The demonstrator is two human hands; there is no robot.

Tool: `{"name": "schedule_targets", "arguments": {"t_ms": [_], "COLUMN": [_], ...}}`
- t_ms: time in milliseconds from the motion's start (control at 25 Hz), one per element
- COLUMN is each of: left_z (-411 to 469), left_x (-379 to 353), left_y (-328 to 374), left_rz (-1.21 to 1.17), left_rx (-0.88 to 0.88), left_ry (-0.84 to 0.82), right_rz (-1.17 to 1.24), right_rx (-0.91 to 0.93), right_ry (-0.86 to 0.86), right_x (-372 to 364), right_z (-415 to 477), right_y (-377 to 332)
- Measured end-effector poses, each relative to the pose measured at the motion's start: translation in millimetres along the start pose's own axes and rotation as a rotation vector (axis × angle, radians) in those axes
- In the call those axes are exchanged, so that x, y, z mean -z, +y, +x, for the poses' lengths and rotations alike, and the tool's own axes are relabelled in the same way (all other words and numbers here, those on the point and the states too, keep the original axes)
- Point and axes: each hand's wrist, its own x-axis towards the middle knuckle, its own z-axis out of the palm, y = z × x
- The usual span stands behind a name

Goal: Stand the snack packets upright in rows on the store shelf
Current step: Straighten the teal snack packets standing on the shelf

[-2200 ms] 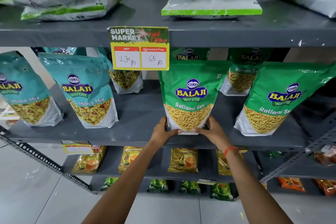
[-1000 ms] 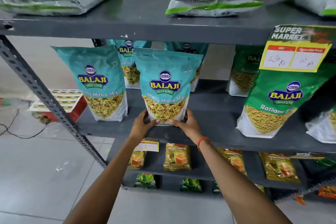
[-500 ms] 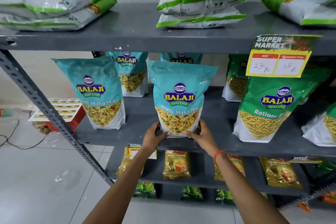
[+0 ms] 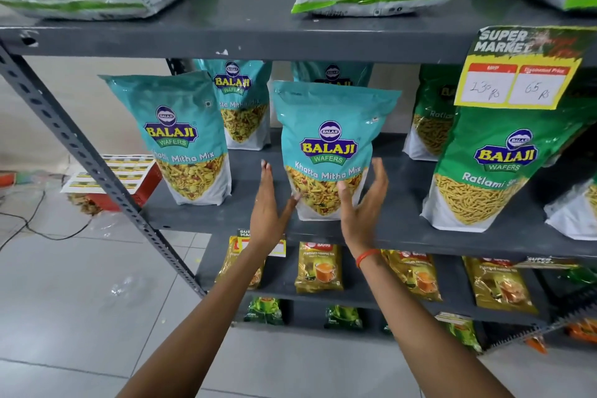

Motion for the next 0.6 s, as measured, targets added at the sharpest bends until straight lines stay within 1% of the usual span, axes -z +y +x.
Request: {"name": "schedule_targets", "arguments": {"t_ms": [80,160,240,320,400,440,520,600], "left_z": [2.7,11.2,18.8,25.9,33.2,35.6,40.2,41.7], "left_x": [20.3,44.5,71.2,98.0,123.0,133.5,150.8,159.4], "left_y": [6.5,2.5,-14.4,-43.2,-82.3,-100.4,-130.2,-148.5], "left_rz": [0.04,0.057,0.115,0.196,0.227,0.186,-0.033,-0.239], "left_rx": [-0.141,-0.236,-0.251,-0.145,0.01,0.088,0.217,0.253], "left_ry": [0.128,0.226,0.292,0.304,0.293,0.27,0.167,0.034], "right_rz": [-0.004,-0.037,-0.029,-0.069,-0.131,-0.154,-0.15,-0.095], "right_rx": [0.222,0.393,0.434,0.34,0.103,-0.04,-0.263,-0.35], "right_ry": [0.06,0.051,-0.037,-0.185,-0.414,-0.531,-0.702,-0.727], "right_x": [-27.3,-60.7,-99.7,-139.4,-174.5,-187.9,-206.0,-217.4], "right_z": [-5.0,-9.8,-16.9,-24.5,-27.5,-27.6,-30.2,-32.9], "right_y": [-22.3,-37.0,-45.4,-41.5,-27.2,-19.0,-4.5,9.0]}}
